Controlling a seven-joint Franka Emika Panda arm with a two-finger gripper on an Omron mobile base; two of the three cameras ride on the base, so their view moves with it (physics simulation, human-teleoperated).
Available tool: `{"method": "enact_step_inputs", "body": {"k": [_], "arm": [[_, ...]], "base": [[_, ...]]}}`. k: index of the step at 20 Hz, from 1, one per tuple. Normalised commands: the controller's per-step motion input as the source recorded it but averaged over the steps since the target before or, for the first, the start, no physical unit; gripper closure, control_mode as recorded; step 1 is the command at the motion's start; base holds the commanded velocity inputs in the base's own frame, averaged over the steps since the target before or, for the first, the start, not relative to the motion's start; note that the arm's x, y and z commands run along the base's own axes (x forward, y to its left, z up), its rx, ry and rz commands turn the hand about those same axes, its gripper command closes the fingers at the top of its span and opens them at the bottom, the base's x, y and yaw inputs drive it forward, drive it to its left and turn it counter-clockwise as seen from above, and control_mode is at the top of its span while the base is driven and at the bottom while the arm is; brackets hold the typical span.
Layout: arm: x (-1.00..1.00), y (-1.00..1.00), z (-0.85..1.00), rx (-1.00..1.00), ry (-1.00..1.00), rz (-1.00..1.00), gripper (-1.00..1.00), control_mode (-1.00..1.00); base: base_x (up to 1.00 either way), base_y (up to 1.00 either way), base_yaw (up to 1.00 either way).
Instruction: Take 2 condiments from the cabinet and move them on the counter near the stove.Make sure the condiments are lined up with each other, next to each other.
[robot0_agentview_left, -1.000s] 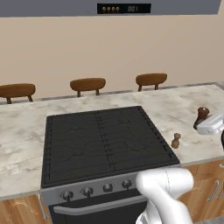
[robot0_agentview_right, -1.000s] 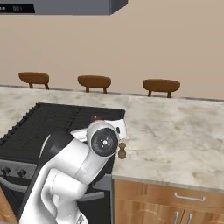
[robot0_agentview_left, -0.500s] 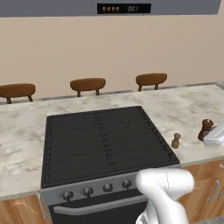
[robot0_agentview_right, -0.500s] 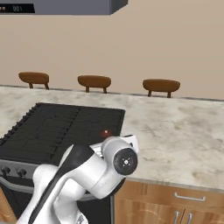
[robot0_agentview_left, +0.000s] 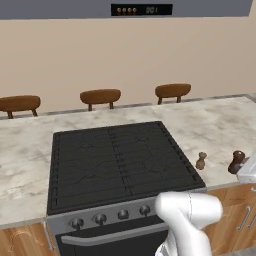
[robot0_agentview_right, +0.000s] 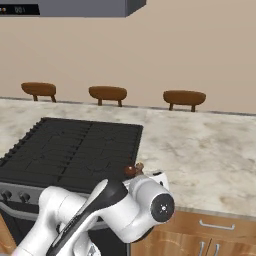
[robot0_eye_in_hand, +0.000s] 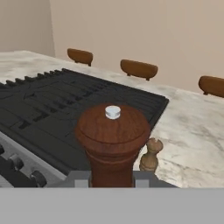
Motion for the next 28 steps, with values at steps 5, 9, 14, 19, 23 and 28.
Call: {"method": "enact_step_inputs", "body": {"k": [5,9,14,19,23,28], "arm": [[0.26,-0.22,-0.28,0.01,0.0,0.01,1.0,-1.0],[0.36,-0.12,-0.25,0.05,0.0,0.03,1.0,-1.0],[0.32,0.0,-0.27,0.08,0.0,0.12,1.0,-1.0],[0.23,-0.11,-0.11,0.06,0.0,0.13,1.0,-1.0],[0.26,-0.24,-0.15,0.01,0.0,0.07,1.0,-1.0],[0.17,-0.04,-0.17,0.0,0.0,0.01,1.0,-1.0]], "base": [[0.0,0.0,0.0],[0.0,0.0,0.0],[0.0,0.0,0.0],[0.0,0.0,0.0],[0.0,0.0,0.0],[0.0,0.0,0.0]]}}
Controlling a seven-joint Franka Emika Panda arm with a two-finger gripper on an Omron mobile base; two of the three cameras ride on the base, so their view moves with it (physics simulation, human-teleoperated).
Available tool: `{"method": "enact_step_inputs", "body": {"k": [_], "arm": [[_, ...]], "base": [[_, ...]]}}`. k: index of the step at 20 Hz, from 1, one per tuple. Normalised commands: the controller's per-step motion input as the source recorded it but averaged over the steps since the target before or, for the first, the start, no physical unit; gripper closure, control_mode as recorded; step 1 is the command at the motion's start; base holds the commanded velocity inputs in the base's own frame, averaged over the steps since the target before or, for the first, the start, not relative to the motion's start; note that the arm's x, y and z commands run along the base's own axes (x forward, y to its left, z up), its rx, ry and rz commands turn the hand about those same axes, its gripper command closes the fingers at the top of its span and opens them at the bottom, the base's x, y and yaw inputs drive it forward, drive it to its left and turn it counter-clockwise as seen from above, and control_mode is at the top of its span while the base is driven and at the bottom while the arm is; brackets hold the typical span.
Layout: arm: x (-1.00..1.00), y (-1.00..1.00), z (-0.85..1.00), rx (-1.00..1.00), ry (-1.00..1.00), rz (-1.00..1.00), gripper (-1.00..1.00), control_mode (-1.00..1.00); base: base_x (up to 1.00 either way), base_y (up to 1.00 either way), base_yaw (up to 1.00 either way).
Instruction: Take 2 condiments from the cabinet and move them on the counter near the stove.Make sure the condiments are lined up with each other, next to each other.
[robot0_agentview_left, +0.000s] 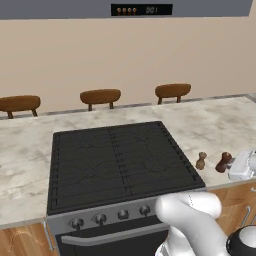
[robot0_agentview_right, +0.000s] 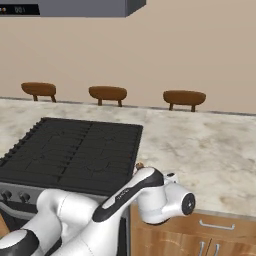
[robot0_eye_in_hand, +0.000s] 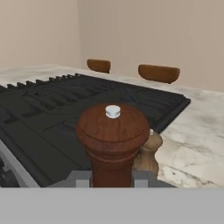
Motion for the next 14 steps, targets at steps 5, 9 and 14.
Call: {"method": "enact_step_inputs", "body": {"k": [5,9,14], "arm": [[0.21,0.0,-0.17,0.0,0.0,0.0,1.0,-1.0],[0.19,0.0,-0.21,0.0,0.0,0.0,1.0,-1.0],[0.21,0.03,-0.18,0.0,0.0,0.0,1.0,-1.0]], "base": [[0.0,0.0,0.0],[0.0,0.0,0.0],[0.0,0.0,0.0]]}}
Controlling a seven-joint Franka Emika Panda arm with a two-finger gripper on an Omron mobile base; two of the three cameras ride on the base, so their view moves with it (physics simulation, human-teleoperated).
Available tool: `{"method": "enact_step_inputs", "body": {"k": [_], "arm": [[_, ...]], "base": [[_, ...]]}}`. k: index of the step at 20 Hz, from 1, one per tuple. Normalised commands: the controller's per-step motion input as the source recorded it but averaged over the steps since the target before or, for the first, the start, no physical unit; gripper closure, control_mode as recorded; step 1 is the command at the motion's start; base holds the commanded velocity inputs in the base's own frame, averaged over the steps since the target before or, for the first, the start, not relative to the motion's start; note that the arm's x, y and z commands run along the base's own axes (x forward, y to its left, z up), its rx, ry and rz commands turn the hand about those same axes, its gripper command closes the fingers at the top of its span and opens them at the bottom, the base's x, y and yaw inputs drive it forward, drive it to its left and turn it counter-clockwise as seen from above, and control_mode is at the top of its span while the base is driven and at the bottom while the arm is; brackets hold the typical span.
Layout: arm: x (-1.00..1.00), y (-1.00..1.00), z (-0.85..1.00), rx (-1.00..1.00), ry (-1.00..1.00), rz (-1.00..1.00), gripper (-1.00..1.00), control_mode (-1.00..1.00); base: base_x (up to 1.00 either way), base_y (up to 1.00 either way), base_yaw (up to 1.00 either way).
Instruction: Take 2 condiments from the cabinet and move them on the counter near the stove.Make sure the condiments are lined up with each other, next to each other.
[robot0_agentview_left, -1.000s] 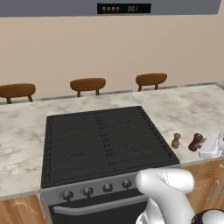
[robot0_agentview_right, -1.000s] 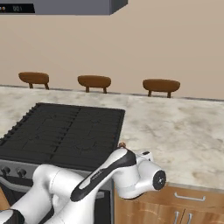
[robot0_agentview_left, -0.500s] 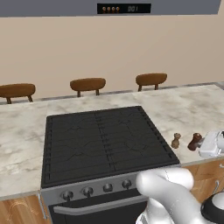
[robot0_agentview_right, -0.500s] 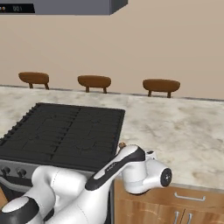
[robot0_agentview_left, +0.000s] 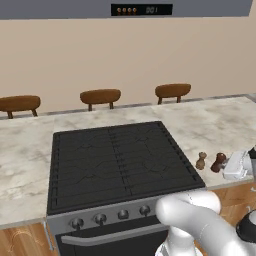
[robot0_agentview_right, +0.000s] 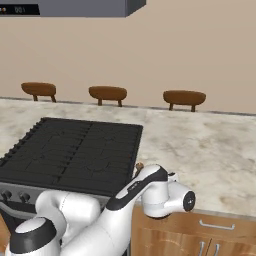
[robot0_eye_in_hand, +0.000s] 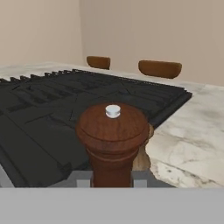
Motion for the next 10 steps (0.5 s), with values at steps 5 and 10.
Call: {"method": "enact_step_inputs", "body": {"k": [5,10], "arm": [[0.4,0.05,-0.19,0.0,0.0,0.0,1.0,-1.0],[0.3,0.03,-0.27,0.0,0.0,0.0,1.0,-1.0]], "base": [[0.0,0.0,0.0],[0.0,0.0,0.0]]}}
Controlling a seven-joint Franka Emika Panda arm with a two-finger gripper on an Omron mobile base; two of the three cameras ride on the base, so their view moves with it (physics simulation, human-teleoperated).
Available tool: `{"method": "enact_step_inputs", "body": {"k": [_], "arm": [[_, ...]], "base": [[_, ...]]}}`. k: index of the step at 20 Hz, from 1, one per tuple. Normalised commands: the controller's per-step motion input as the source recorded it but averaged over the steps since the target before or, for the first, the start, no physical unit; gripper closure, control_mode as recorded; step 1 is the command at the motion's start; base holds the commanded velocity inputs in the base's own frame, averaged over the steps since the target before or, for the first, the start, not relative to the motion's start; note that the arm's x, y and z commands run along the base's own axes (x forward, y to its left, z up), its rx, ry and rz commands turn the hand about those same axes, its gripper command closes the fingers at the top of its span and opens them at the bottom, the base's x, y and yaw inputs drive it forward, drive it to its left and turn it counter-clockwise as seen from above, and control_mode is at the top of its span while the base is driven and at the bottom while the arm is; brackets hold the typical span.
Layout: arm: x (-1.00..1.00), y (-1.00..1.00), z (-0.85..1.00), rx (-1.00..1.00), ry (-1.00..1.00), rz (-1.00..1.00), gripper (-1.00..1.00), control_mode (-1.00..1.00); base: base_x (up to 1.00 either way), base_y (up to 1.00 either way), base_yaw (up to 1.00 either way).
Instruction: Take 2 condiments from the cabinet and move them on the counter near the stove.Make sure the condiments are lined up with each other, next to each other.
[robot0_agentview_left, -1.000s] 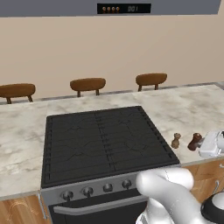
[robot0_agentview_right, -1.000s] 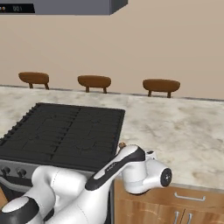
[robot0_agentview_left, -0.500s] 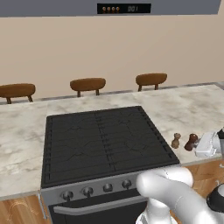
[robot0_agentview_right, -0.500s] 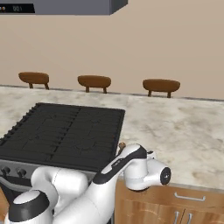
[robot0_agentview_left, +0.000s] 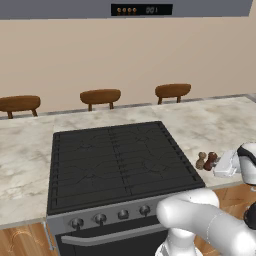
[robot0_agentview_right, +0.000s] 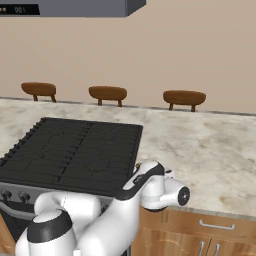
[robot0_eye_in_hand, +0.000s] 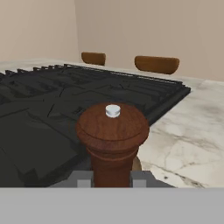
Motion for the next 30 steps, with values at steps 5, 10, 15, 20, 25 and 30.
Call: {"method": "enact_step_inputs", "body": {"k": [5,10,15,20,25,30], "arm": [[0.12,0.0,-0.31,0.0,0.0,0.0,1.0,-1.0],[0.15,0.0,-0.26,0.0,0.0,0.0,1.0,-1.0],[0.18,0.0,-0.24,0.0,0.0,0.0,1.0,-1.0],[0.02,0.0,-0.19,0.0,0.0,0.0,-1.0,-1.0],[-0.09,0.0,0.0,0.0,-0.05,0.04,-1.0,-1.0],[-0.72,-0.29,0.0,0.0,0.0,0.01,-1.0,-1.0]], "base": [[0.0,0.0,0.0],[0.0,0.0,0.0],[0.0,0.0,0.0],[0.0,0.0,0.0],[0.0,0.0,0.0],[0.0,0.0,0.0]]}}
